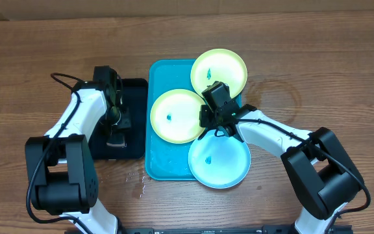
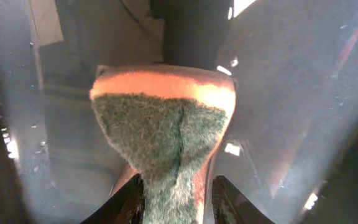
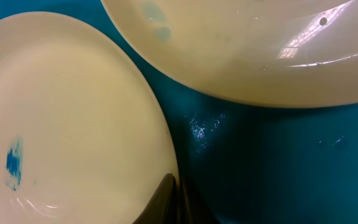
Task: Clean dirty plates on tray and stack at the side
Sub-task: 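Lower the left gripper and grasp the green scrub sponge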
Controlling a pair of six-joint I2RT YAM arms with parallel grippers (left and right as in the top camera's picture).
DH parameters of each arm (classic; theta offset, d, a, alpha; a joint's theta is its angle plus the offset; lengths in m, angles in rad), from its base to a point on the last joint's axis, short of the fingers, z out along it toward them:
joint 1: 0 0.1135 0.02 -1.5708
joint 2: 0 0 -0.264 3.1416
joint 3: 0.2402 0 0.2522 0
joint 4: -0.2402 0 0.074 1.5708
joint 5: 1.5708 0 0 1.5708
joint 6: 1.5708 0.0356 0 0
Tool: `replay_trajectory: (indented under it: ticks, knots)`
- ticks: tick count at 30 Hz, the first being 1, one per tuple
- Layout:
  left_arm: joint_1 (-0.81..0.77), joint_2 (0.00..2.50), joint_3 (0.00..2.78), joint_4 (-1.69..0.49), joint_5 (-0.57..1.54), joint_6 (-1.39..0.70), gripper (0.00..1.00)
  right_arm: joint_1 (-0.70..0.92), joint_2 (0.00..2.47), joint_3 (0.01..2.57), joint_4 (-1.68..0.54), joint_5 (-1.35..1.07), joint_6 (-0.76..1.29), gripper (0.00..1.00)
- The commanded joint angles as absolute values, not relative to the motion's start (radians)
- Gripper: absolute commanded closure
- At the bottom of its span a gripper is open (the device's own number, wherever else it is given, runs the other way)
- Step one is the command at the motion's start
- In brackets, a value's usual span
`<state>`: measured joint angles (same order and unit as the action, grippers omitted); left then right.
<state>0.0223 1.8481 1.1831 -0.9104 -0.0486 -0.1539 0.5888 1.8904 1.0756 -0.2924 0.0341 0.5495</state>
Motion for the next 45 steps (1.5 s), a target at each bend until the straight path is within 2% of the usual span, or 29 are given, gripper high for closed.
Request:
replay_trajectory:
  ticks: [1,7,10,22,35,38,40,41,45]
  knots:
    - [0.027,1.861,1.147,-0.878,-0.041,-0.142,0.66,0.589,1.887,1.086,-0.304,0.059,0.543,0.96]
    - [0.035,1.861,1.146,-0.858,-0.047,-0.142,0.82,0.589,1.887,1.086,-0.305,0.059,0.543,0.96]
    - [0.035,1.860,1.154,-0.859,-0.035,-0.133,0.96,0.589,1.887,1.086,-0.304,0.059,0.543,0.96]
    - [0.051,1.774,1.299,-0.830,-0.001,-0.086,0.96,0.589,1.887,1.086,-0.305,0.059,0.543,0.96]
    - [0.049,1.837,1.221,-0.776,-0.005,-0.077,0.94,0.589,1.887,1.086,-0.305,0.059,0.543,0.96]
    - [0.049,1.845,1.220,-0.773,-0.007,-0.078,0.88,0.589,1.887,1.086,-0.305,0.059,0.543,0.96]
    - [0.049,1.843,1.221,-0.770,-0.006,-0.078,0.70,0.589,1.887,1.086,-0.305,0.059,0.543,0.96]
    - [0.049,1.844,1.221,-0.770,-0.007,-0.078,0.67,0.589,1.887,1.086,-0.305,0.059,0.543,0.96]
    - [0.049,1.844,1.221,-0.781,-0.007,-0.078,0.68,0.589,1.887,1.086,-0.305,0.059,0.543,0.96]
